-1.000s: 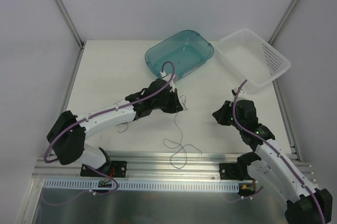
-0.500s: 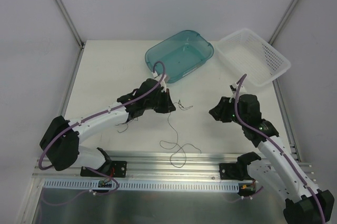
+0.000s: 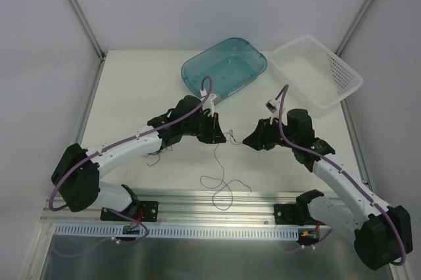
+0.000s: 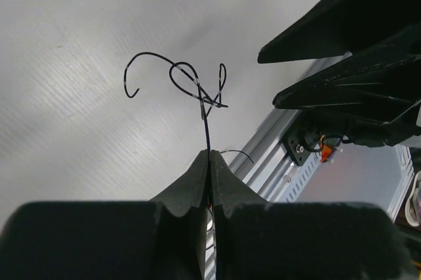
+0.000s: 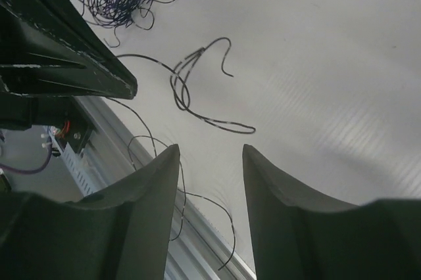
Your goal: Untangle the cables
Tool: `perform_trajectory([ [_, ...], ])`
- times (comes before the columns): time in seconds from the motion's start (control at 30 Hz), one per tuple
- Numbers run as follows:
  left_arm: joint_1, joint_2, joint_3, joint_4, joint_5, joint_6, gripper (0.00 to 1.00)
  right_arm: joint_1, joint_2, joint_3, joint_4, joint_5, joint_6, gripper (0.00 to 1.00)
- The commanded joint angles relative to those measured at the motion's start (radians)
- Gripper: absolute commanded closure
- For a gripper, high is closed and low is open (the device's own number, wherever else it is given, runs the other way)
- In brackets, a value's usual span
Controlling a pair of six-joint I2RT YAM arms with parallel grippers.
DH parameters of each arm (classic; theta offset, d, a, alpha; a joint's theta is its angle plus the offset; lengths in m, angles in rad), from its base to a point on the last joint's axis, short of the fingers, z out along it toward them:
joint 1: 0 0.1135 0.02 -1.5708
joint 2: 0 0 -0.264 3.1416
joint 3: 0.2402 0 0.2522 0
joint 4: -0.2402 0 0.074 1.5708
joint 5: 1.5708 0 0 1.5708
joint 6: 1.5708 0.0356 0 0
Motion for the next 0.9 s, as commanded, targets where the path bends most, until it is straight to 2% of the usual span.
perform_trajectory([
  [0.0, -0.018, 0.006, 0.045, 0.01, 0.105, 0.082, 1.0, 0.017, 0.046, 0.093, 0.024, -0.108, -0.091, 0.53],
  [0.2, -0.035, -0.006, 0.047, 0.0, 0.172, 0.2, 1.0, 0.028, 0.072, 0.131, 0.021, -0.045, -0.045, 0.53],
  [0.33, -0.047, -0.012, 0.048, -0.007, 0.165, 0.226, 1.0, 0.038, 0.101, 0.183, -0.071, 0.154, 0.139, 0.54],
  [0.37, -0.05, -0.011, 0.051, -0.005, 0.162, 0.231, 1.0, 0.046, 0.101, 0.184, -0.079, 0.163, 0.221, 0.54],
  [0.57, -0.064, -0.008, 0.057, -0.008, 0.136, 0.252, 1.0, 0.147, 0.115, 0.21, -0.153, 0.35, 0.403, 0.5],
  [0.7, -0.075, -0.015, 0.059, -0.007, 0.114, 0.266, 1.0, 0.176, 0.149, 0.184, -0.127, 0.365, 0.484, 0.5],
  [0.87, -0.082, -0.026, 0.047, -0.011, 0.088, 0.281, 1.0, 0.213, 0.178, 0.18, -0.091, 0.375, 0.507, 0.52],
])
